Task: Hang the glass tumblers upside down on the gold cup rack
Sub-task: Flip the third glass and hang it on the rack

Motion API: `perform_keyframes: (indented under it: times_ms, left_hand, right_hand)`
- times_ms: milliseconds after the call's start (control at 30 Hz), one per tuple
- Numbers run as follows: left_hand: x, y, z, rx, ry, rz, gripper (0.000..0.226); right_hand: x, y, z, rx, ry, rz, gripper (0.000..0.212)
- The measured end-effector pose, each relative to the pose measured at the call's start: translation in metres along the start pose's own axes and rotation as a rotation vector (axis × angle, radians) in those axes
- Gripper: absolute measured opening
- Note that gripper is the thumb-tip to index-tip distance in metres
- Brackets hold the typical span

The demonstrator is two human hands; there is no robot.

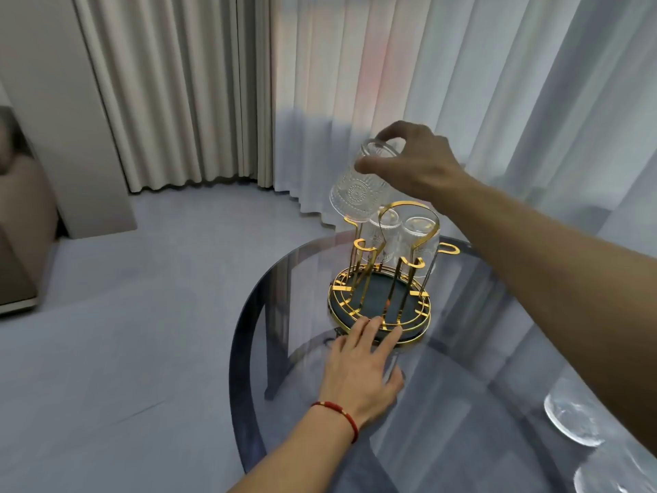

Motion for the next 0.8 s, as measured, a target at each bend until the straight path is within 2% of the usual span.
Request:
perform_keyframes:
  times_ms: [267,633,800]
  left_hand:
    - [-0.002,0.000,-0.002,-0.021,-0.006,0.023,0.058]
    - [-0.001,0.002,-0.002,-0.054,-0.014,0.036,0.053]
    - [-0.001,0.002,-0.002,-0.067,-0.025,0.037,0.050]
  right_hand:
    - [-0.021,0.040,-0.031,0.105,0.011,0.154,0.069]
    - [-0.051,0.093,-0.042,0.368,0.059,0.371,0.074]
    - [-0.053,0.101,-0.036,0.332,-0.011,0.609,0.078]
Point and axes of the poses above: each hand's wrist, its own z-axis away from the middle knuckle, its own y-axis out of the palm, x = y × z, the point moved 7 cm from there along -z, towards the middle knuckle, and after that the axes turned 3 degrees about x, right-handed, at the moved point
